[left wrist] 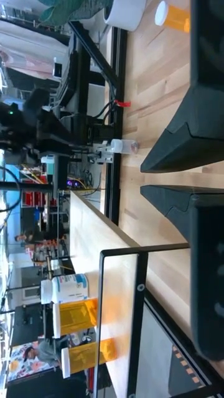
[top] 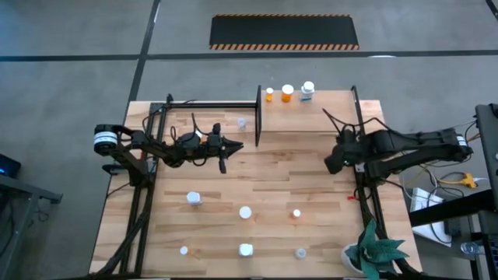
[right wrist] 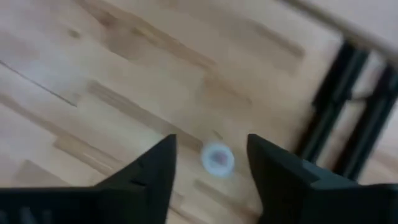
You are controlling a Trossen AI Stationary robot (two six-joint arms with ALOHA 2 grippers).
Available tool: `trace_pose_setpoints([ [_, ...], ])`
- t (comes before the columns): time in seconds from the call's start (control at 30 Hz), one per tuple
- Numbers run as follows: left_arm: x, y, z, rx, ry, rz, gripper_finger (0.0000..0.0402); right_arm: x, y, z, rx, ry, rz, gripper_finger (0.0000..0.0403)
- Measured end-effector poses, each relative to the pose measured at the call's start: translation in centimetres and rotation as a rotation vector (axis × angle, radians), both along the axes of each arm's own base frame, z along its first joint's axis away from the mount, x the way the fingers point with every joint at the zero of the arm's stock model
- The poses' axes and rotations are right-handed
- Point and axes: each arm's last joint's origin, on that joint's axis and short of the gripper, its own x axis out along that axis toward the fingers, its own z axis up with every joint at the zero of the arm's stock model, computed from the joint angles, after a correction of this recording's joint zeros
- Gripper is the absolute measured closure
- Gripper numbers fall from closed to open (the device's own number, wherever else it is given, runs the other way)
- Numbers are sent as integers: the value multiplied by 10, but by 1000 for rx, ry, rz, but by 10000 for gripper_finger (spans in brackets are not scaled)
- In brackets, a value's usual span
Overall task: Pick and place medicine bottles onto shelf by color
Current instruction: Put the middle transparent pill bottle on the shelf
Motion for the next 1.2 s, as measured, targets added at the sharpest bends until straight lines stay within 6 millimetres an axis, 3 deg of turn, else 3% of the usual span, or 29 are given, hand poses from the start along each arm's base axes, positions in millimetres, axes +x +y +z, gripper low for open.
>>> trace_pose_setpoints([
  [0.23, 0, 0, 0, 0, 0, 0, 378, -8, 1, -29, 79, 93, -153, 104],
  [0.37, 0, 0, 0, 0, 0, -2, 378, -1, 2, -31, 102, 56, -168, 82],
  [0.63, 0, 0, 0, -1, 0, -2, 378, 9, 3, -42, 106, 115, -261, 86],
  [0.9, 0, 0, 0, -5, 0, -5, 378, 20, 3, -72, 87, 175, -349, 91],
  [1.2, 0, 0, -1, -9, 14, -6, 378, 24, 2, -78, 49, 183, -383, 104],
])
